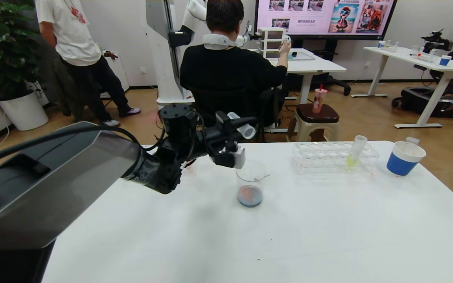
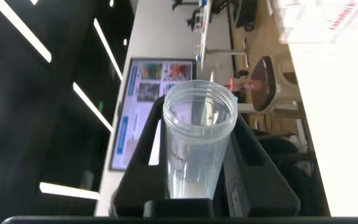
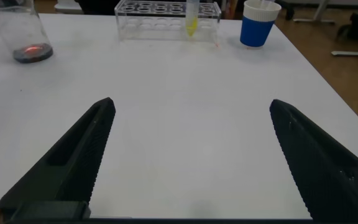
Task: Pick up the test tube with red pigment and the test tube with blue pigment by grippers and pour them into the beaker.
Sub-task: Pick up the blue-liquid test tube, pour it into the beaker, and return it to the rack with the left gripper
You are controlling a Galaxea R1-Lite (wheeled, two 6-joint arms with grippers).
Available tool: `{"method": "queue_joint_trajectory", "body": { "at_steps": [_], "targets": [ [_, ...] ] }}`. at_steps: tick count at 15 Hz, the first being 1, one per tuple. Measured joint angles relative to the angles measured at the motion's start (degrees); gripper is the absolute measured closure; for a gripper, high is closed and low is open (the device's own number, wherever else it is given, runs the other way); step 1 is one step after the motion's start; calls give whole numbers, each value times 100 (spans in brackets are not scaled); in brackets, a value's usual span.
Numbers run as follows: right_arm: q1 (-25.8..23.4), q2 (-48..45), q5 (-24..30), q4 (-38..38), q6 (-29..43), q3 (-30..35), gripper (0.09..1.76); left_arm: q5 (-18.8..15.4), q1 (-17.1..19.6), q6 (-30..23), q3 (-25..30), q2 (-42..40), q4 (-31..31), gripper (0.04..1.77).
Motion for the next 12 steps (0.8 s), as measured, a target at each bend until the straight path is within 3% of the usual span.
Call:
{"method": "queue_joint_trajectory", "body": {
  "at_steps": [1, 4, 5, 7, 10, 12],
  "targets": [
    [0, 0, 0, 0, 0, 0, 11, 466, -17, -770, 80, -57, -311, 130],
    [-2, 0, 0, -2, 0, 0, 11, 3126, -304, -3430, 456, -236, -1086, 130],
    [-2, 0, 0, -2, 0, 0, 11, 3940, -445, -4212, 511, -308, -1097, 130],
    [0, 0, 0, -2, 0, 0, 11, 5203, -684, -5694, 496, -510, -680, 130],
    [-2, 0, 0, -2, 0, 0, 11, 6374, -858, -7913, 224, -833, 607, 130],
    [-2, 0, 0, 0, 0, 0, 11, 6656, -900, -9017, 146, -1117, 1374, 130]
  ]
}}
